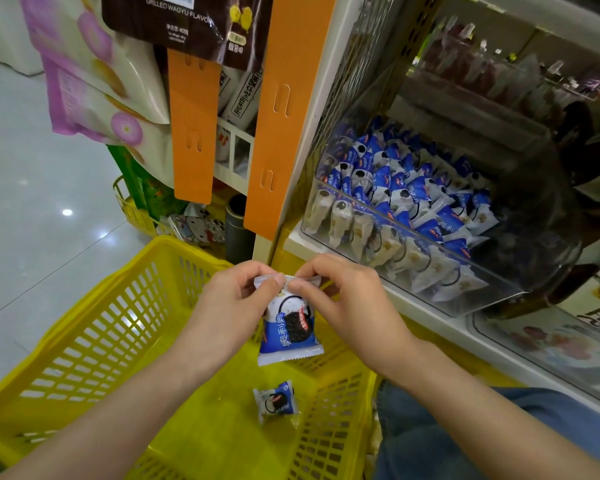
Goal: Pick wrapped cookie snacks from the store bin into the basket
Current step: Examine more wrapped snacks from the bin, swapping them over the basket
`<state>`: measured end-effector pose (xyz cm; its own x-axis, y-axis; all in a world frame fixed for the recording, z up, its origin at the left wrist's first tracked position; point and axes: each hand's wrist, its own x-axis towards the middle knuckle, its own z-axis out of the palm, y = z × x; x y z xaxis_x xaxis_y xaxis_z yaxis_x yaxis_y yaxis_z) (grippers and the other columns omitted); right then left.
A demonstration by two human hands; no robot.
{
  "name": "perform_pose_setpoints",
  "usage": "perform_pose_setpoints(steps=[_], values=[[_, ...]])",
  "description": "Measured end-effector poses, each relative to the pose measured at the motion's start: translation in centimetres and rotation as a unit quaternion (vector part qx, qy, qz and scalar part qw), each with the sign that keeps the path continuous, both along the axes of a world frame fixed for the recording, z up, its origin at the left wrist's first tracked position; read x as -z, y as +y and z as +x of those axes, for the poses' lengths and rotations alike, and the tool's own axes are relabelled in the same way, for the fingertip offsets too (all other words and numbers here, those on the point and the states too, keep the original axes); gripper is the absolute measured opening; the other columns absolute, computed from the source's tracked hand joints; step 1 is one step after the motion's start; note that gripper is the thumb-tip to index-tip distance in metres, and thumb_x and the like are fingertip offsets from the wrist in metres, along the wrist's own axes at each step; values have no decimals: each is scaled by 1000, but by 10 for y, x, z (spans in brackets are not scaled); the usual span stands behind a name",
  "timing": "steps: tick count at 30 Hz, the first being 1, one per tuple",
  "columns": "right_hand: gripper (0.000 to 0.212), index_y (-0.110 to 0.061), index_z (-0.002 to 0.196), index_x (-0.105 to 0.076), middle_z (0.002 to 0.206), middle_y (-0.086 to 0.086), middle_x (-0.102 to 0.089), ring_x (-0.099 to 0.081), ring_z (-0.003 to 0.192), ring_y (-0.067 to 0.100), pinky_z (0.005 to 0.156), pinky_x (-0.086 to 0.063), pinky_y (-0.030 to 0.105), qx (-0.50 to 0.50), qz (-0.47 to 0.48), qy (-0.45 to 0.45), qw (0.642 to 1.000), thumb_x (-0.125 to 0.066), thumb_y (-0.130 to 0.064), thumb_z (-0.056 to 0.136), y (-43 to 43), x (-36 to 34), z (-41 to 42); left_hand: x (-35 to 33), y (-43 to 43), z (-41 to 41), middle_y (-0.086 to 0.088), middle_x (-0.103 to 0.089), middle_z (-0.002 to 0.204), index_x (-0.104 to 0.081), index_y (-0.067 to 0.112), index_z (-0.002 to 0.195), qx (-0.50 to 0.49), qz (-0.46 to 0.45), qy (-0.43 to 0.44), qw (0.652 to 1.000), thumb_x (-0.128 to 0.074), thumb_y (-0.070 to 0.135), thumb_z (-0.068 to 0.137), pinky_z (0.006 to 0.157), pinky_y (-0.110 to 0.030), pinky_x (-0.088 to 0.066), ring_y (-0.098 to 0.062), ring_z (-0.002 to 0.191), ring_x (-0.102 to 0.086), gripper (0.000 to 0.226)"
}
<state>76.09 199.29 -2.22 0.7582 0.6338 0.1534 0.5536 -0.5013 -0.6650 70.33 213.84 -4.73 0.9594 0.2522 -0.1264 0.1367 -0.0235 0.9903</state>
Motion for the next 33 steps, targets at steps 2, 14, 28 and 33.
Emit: perform_pose_setpoints(steps=[2,14,28,33], values=[[11,-17,87,-63,81,-8,-60,-57,77,9,65,-50,34,-13,-19,-69,997,-59,-28,89,0,-2,-1,-1,0,1,-9,-64,71,-65,10,76,0,-16,6,1000,-56,15,89,64,-32,-45,-11,66,-56,17],[12,-13,88,-62,84,-5,-59,-56,80,5,69,-49,28,52,55,-76,994,-57,-24,90,-2,-7,4,-2,5,4,-4,-68,84,-63,19,83,6,-55,163,985,-34,39,98,67,-29,-52,-16,72,-65,39],[21,-19,109,-57,103,-6,-61,-59,88,4,78,-49,20,66,-11,94,993,-48,-30,94,1,-9,8,-5,2,3,3,-74,94,-64,22,105,-39,-119,82,989,-49,21,94,79,-27,-53,-12,87,-69,18],[9,-13,99,-54,101,14,-67,-64,80,16,71,-55,31,87,83,307,944,-50,-19,94,9,-5,7,-8,-4,1,-6,-72,98,-60,15,111,0,-101,56,993,-53,13,91,72,-19,-53,-15,87,-69,21]])
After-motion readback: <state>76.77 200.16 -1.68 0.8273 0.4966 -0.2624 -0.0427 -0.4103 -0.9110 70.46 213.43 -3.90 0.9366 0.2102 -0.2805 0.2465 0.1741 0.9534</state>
